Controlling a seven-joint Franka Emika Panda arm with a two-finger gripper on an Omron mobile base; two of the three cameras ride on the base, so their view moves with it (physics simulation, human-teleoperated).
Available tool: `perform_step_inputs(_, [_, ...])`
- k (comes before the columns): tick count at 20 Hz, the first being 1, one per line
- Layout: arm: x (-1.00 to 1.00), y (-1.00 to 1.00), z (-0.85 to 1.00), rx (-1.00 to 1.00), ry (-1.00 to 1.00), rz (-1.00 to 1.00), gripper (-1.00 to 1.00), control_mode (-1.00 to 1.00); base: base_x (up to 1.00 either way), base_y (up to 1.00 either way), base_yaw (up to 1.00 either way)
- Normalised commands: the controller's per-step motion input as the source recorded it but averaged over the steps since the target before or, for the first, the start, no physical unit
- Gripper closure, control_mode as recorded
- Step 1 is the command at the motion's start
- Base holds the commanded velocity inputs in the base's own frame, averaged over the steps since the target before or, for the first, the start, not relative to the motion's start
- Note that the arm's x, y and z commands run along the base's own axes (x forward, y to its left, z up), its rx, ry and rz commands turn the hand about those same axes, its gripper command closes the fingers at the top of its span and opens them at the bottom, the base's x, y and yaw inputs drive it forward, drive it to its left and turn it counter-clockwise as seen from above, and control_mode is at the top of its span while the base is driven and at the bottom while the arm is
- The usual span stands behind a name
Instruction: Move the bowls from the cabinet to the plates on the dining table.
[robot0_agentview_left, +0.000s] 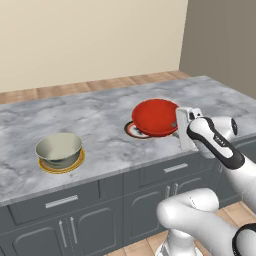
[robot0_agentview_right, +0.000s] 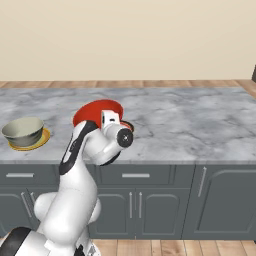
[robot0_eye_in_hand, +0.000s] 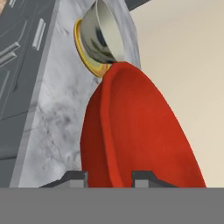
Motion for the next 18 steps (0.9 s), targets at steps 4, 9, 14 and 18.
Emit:
perform_step_inputs(4, [0.23,-0.1,-0.04,0.0,0.0,0.0,1.0,-1.0,0.0,0.0,0.0])
perform_step_inputs(9, [0.17,-0.09,-0.04,0.0,0.0,0.0,1.0,-1.0,0.0,0.0,0.0])
perform_step_inputs(14, [0.06,-0.03,-0.07,0.0,-0.01,0.0,1.0,-1.0,0.0,0.0,0.0])
perform_step_inputs(18, [0.03,-0.01,-0.13,0.0,-0.01,0.0,1.0,-1.0,0.0,0.0,0.0])
